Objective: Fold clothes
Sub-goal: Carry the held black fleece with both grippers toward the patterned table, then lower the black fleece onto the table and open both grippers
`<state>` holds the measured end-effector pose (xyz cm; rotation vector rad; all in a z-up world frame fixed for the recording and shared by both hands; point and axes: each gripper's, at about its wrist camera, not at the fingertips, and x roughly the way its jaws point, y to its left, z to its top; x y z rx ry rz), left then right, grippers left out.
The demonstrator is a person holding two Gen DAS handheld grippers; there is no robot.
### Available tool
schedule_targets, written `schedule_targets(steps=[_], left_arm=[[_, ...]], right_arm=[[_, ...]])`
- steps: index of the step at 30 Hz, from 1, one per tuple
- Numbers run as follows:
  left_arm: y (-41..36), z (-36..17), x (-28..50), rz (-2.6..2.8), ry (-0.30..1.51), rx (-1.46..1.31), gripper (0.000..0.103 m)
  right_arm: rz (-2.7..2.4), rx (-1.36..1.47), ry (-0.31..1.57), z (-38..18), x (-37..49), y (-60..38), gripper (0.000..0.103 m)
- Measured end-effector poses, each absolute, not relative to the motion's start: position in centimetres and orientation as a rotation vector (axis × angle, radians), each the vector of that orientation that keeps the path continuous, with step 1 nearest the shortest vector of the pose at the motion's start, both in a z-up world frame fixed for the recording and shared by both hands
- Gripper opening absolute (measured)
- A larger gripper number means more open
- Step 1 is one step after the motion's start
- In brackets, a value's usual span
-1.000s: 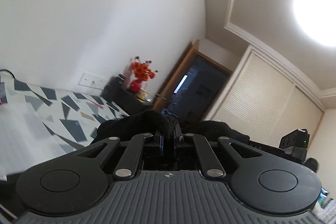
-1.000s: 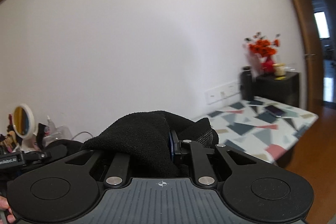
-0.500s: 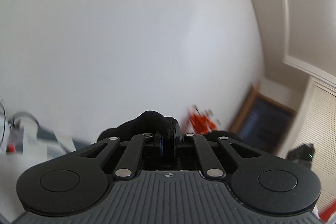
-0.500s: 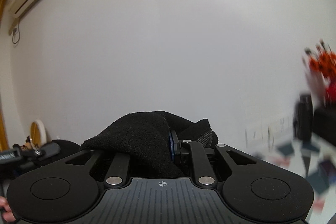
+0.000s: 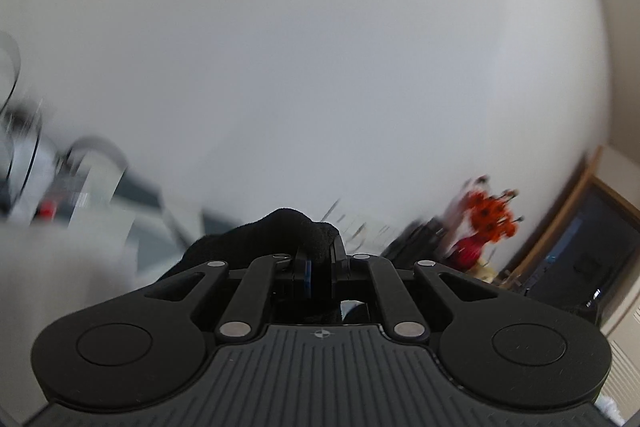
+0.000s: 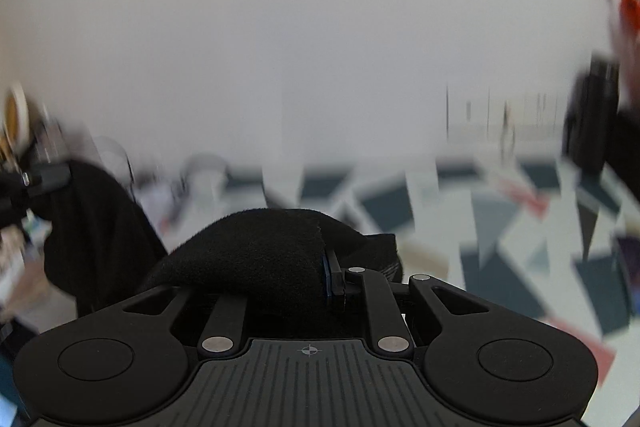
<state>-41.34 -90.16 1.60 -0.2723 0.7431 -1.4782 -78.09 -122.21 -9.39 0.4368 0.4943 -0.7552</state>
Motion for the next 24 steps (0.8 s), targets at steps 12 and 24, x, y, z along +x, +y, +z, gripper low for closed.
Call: schedule_targets(steps=[12, 24], left_arm=[[-90.1, -0.4, -37.9, -1.508, 0.895, -0.258, 0.008], [-89.8, 12.4, -36.8, -1.853, 0.584, -0.449, 0.008]], right_arm=[[-0.744, 0.466, 0.565, -9.5, -73.9, -122.0, 0.015], [-0.827, 0.420, 0.272, -0.3, -73.6, -122.3, 0.015]])
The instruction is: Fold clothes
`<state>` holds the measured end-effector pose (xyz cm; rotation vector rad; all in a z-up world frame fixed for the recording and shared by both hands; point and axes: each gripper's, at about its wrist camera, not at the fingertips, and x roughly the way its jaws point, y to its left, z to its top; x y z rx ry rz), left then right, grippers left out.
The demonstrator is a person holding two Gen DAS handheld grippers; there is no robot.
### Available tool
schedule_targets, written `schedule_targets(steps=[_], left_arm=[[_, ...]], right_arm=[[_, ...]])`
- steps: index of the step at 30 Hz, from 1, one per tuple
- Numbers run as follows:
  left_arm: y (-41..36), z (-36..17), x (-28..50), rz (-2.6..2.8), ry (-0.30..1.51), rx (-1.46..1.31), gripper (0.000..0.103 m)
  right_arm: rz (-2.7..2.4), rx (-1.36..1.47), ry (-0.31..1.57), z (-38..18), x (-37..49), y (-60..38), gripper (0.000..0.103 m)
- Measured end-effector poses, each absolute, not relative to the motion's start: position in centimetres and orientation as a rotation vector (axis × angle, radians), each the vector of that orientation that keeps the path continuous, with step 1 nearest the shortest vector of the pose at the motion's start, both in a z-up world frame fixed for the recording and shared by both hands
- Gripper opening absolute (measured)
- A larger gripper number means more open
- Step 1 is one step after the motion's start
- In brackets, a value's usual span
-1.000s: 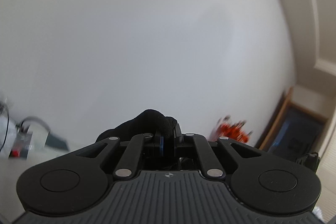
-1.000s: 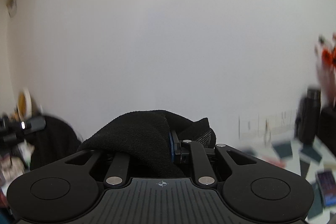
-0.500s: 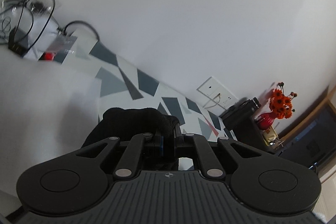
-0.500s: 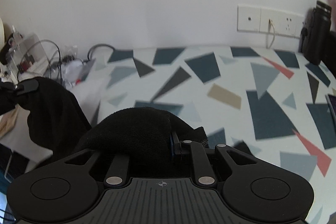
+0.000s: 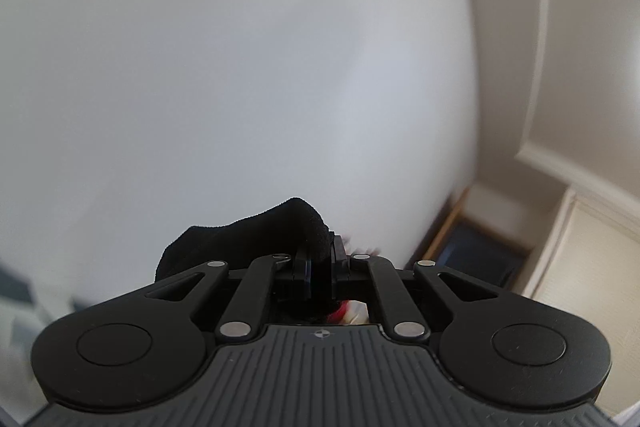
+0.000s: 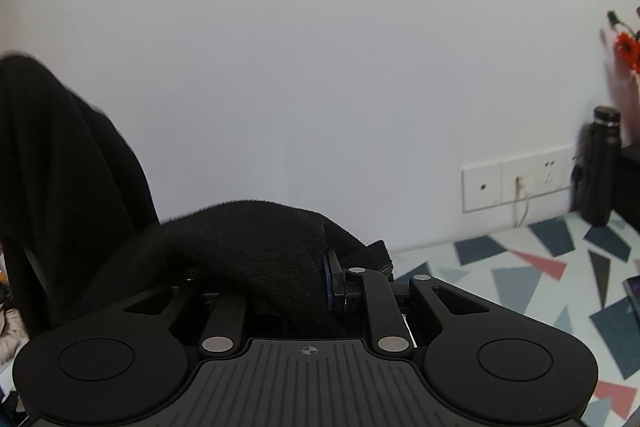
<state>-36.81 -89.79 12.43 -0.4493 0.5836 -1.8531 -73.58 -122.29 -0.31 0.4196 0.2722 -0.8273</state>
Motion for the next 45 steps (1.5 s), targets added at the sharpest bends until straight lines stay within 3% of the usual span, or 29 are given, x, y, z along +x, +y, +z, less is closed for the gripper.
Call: schedule_targets(steps=[4, 9, 16, 21, 23, 25, 28, 30, 32, 35, 45], left_arm=[[-90.0, 11.8, -35.5, -1.818, 0.594, -0.433, 0.008], [-90.2, 11.0, -33.9, -1.772, 0.610, -0.411, 0.008], [-91.1, -1.1, -29.2, -1.468, 0.870, -0.234, 0.008], [-91.1, -5.5, -26.3, -1.368, 0.937, -0.188, 0.009], [-91.0, -5.9, -26.1, -1.348, 0.952, -0.183, 0.013], [-90.9, -6.0, -25.9, -1.331, 0.962, -0.181, 0.032], [-90.0, -6.9, -26.1, -1.329, 0.948, -0.200, 0.055], [-89.7, -6.6, -26.3, -1.320, 0.942, -0.204, 0.061], [-89.4, -6.4, -26.6, -1.310, 0.938, -0.209, 0.062], [-88.9, -5.8, -27.4, -1.276, 0.922, -0.226, 0.065], [-88.2, -4.4, -34.2, -1.031, 0.860, -0.306, 0.068]], right_arm=[[-0.853, 0.432, 0.330, -1.8, -73.9, -122.5, 0.017], [-0.820, 0.467, 0.558, -8.1, -71.8, -121.8, 0.019], [-0.702, 0.516, 0.837, -16.8, -68.0, -119.0, 0.019], [-0.646, 0.422, 0.892, -17.6, -65.7, -116.4, 0.037], [-0.636, 0.395, 0.915, -16.8, -65.3, -115.9, 0.053], [-0.630, 0.366, 0.936, -16.0, -64.9, -116.1, 0.060], [-0.586, 0.342, 0.943, -14.3, -64.6, -116.9, 0.062], [-0.521, 0.348, 0.906, -12.5, -64.8, -117.4, 0.072], [-0.462, 0.356, 0.842, -10.6, -65.1, -118.1, 0.079], [-0.383, 0.361, 0.748, -8.2, -65.6, -119.7, 0.082], [-0.272, 0.308, 0.679, -7.9, -68.2, -129.2, 0.074]])
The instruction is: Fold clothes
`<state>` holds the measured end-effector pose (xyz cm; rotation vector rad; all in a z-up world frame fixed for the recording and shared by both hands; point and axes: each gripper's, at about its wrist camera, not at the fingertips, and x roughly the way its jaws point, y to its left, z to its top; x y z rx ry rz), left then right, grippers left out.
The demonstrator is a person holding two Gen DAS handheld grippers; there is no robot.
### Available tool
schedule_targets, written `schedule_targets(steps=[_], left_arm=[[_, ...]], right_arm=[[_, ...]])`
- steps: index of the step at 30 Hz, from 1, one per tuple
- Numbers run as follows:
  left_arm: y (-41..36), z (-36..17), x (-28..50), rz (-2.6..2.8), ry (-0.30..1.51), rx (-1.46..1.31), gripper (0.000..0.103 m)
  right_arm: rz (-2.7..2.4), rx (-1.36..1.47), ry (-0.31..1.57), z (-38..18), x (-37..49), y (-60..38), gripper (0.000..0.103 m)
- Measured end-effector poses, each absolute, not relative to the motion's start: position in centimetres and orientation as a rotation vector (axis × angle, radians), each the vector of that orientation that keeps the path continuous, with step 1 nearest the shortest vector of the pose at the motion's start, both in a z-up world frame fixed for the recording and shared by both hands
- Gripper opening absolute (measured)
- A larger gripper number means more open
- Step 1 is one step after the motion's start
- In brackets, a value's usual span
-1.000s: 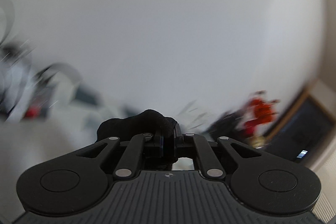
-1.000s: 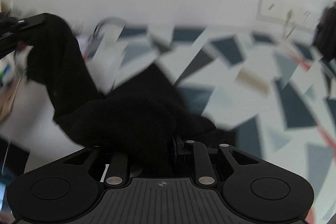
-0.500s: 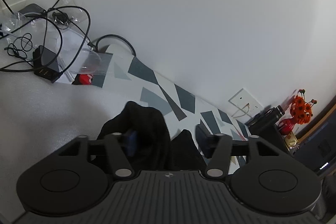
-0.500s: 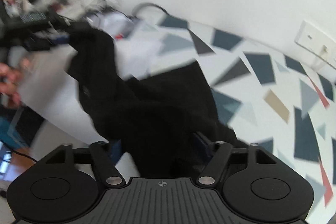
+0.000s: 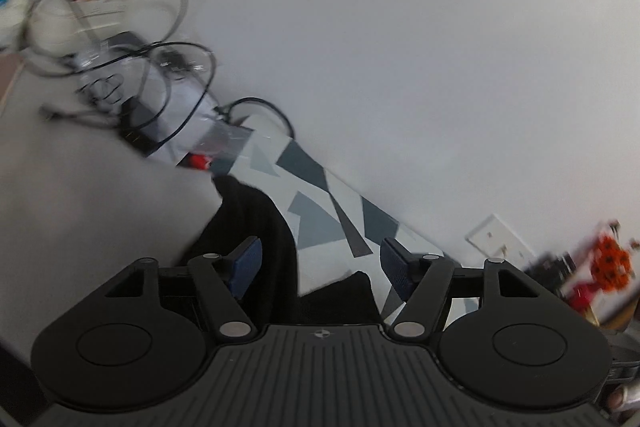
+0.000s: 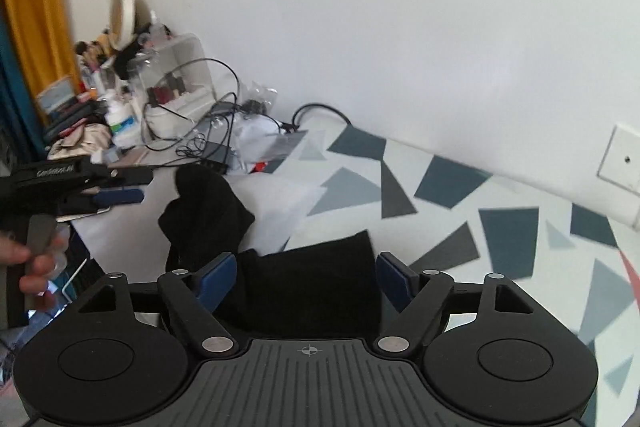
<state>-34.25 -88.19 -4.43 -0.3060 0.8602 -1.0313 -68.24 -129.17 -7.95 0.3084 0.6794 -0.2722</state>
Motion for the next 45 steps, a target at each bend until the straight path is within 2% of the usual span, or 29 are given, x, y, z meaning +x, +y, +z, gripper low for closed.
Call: schedule_targets(steps=[9, 18, 25, 39, 43, 44, 45], left_arm=[[-89.4, -3.6, -43.9, -0.872, 0.869, -0.314, 0.069], [-88.9, -5.0, -49.1, -0.769, 0.930, -0.280, 0.069], [-86.3, -5.7, -49.5, -0.705, 0.924, -0.319, 0.069], [-80.4, -8.0, -48.5, -0.560, 0.937, -0.397, 0.069], [-80.9, -8.3, -48.0, -0.586, 0.950, -0.378, 0.069], [-81.2, -8.4, -47.9, -0.598, 0.955, -0.371, 0.069], [-81.5, -8.5, -47.7, -0.610, 0.960, -0.364, 0.069]], right_arm=[[-0.166, 0.320, 0.629, -10.0, -70.9, -135.7, 0.072], [-0.081, 0.258, 0.694, -13.8, -67.6, -136.9, 0.064], [-0.031, 0.151, 0.794, -16.9, -63.6, -134.9, 0.061], [0.041, 0.032, 0.935, -22.5, -54.6, -130.2, 0.062], [0.048, 0.009, 0.973, -23.9, -53.5, -129.2, 0.041], [0.050, 0.007, 0.966, -24.0, -53.5, -129.1, 0.027], [0.040, 0.007, 0.966, -23.9, -53.7, -129.4, 0.018]])
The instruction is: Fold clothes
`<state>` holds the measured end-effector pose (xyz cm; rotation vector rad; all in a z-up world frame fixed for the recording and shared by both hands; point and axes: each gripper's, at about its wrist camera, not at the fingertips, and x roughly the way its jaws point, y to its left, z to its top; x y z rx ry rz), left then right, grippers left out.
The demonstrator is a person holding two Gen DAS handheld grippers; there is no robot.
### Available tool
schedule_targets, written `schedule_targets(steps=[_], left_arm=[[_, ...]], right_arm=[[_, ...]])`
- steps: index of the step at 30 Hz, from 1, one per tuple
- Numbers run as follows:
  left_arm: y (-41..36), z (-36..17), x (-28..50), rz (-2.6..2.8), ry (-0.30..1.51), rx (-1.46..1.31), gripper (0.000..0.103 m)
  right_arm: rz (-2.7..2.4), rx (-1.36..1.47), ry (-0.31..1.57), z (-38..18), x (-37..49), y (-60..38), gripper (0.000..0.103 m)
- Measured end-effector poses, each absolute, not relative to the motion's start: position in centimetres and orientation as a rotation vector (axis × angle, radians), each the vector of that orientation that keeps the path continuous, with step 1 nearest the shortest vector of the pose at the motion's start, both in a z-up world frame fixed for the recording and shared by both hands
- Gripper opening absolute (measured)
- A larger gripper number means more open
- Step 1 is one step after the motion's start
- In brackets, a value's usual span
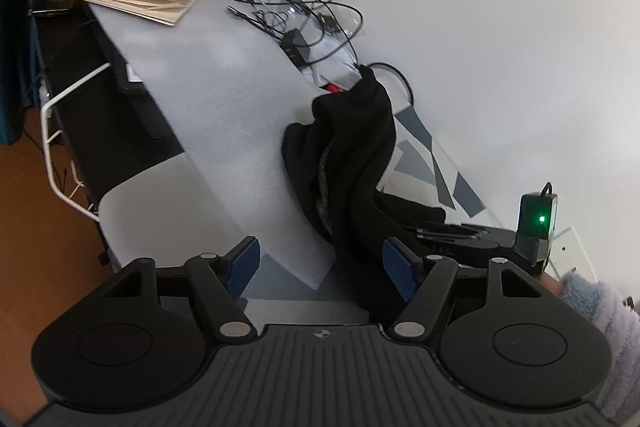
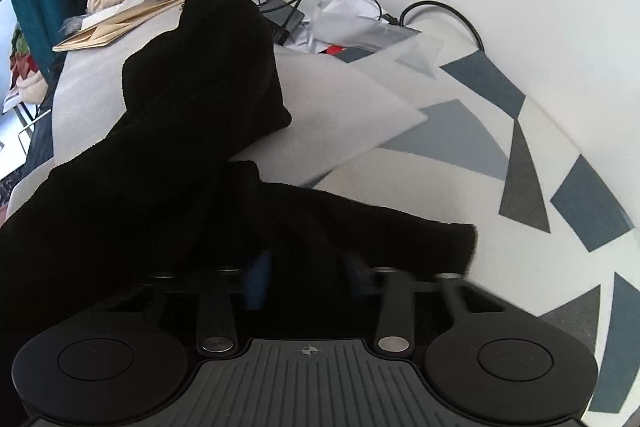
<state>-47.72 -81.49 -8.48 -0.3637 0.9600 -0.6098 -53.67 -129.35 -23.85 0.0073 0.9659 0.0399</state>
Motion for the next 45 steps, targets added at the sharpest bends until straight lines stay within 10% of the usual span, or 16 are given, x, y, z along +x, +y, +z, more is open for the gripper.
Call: schedule_targets(steps=[12, 37, 45], left_arm=[[-87.6, -10.8, -46.7, -0.784, 1.041, -0.250, 0.069], [-94.1, -10.7, -46.8, -1.064, 1.109, -0.277, 0.069], [-93.8, -9.7, -46.7, -1.059, 1.077, -0.299, 0.071]], right_arm=[[-0.214, 0.333, 0.884, -23.0, -62.3, -138.0, 0.010], [-0.316, 0.278, 0.897, -20.6, -68.4, -136.5, 0.033], [-0.372, 0.233, 0.910, -21.6, -68.3, -135.8, 0.054]])
